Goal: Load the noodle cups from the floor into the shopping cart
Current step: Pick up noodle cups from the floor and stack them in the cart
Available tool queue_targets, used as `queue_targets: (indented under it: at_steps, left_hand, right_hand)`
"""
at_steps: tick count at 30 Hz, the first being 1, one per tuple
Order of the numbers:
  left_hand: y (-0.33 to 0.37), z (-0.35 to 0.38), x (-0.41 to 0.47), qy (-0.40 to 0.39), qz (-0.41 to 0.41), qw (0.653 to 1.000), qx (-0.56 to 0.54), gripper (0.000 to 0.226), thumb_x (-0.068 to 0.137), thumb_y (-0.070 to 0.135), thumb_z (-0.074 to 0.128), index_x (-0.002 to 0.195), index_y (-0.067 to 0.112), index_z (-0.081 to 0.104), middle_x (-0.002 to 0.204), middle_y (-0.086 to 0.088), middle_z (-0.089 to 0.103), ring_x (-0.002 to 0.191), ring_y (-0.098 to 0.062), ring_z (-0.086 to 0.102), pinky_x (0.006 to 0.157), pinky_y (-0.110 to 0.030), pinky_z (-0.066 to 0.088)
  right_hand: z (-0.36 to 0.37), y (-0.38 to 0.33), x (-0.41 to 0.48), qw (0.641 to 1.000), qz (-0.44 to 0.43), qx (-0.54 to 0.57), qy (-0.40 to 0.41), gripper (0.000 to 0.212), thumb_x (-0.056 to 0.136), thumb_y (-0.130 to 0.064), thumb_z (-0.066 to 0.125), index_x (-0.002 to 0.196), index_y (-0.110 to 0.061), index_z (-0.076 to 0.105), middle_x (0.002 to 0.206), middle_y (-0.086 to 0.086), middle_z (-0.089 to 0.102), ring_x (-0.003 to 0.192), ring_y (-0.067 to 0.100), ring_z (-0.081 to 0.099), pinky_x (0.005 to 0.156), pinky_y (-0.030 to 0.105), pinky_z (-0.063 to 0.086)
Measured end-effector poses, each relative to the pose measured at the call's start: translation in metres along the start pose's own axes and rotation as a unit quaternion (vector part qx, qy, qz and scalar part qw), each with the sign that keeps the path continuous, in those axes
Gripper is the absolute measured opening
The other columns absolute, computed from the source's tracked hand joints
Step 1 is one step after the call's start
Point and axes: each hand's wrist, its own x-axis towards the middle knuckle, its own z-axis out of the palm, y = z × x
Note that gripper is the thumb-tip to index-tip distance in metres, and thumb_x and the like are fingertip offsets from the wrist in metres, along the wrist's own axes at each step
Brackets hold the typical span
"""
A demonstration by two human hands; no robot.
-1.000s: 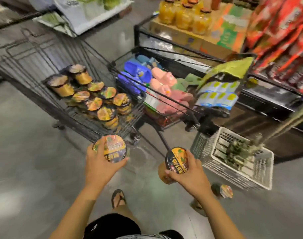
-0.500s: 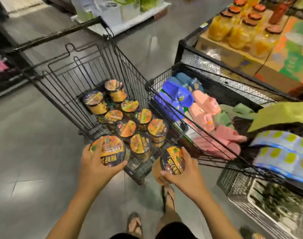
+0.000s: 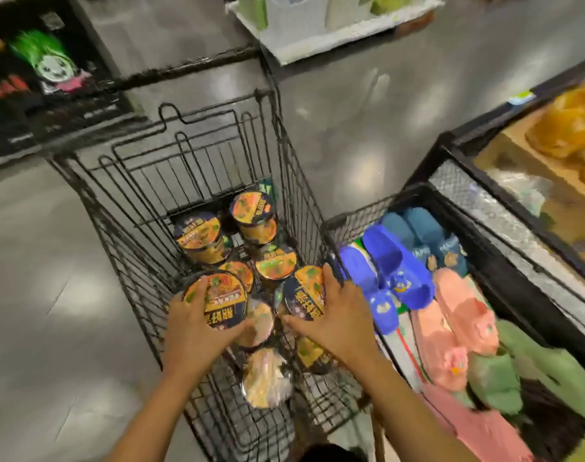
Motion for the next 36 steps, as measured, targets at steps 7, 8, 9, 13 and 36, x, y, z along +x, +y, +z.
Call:
queue_targets:
  at_steps: [7,8,9,13,36]
  left_hand:
    - [0.005,0.029,0.064,-0.004,-0.079,0.996,0.033,0.113,0.061,0.077,0.067,0.152,0.033,0.016,0.152,-0.018,0.021,0.14,-0.034,0.025,0.107,-0.042,0.036]
    - [0.004,0.032,0.071,-0.005,-0.087,0.996,0.035,0.113,0.062,0.077,0.067,0.152,0.033,0.016,0.154,-0.017,0.02,0.14,-0.034,0.025,0.107,-0.042,0.036]
    - [0.002,0.036,0.079,-0.003,-0.095,0.995,0.038,0.113,0.062,0.077,0.067,0.152,0.032,0.015,0.154,-0.017,0.019,0.14,-0.034,0.024,0.107,-0.041,0.036]
    - [-0.005,0.05,0.105,-0.002,-0.111,0.993,0.047,0.114,0.062,0.079,0.065,0.152,0.033,0.013,0.154,-0.017,0.016,0.14,-0.035,0.024,0.107,-0.042,0.035]
    - [-0.013,0.07,0.103,-0.017,-0.074,0.996,0.036,0.09,0.085,0.074,0.035,0.154,0.028,-0.001,0.158,-0.022,-0.008,0.145,-0.04,0.003,0.117,-0.048,0.012]
  right_hand:
    - [0.028,-0.036,0.095,0.992,-0.028,-0.103,-0.061,0.128,0.057,-0.098,0.029,0.155,-0.018,0.009,0.123,0.02,0.05,0.115,0.036,0.048,0.09,0.042,0.043]
    - [0.033,-0.041,0.105,0.992,-0.021,-0.106,-0.072,0.127,0.059,-0.097,0.033,0.155,-0.018,0.005,0.126,0.021,0.048,0.118,0.036,0.046,0.092,0.041,0.042]
    - [0.039,-0.045,0.114,0.99,-0.016,-0.111,-0.08,0.126,0.061,-0.096,0.034,0.155,-0.018,0.004,0.127,0.021,0.047,0.119,0.037,0.045,0.092,0.041,0.042]
    - [0.056,-0.06,0.147,0.987,-0.005,-0.131,-0.091,0.125,0.062,-0.096,0.032,0.155,-0.017,0.004,0.128,0.024,0.046,0.12,0.038,0.042,0.092,0.041,0.041]
    - [0.062,-0.049,0.145,0.991,0.011,-0.09,-0.095,0.103,0.078,-0.083,0.016,0.155,-0.017,0.0,0.14,0.03,0.034,0.128,0.041,0.033,0.104,0.044,0.03]
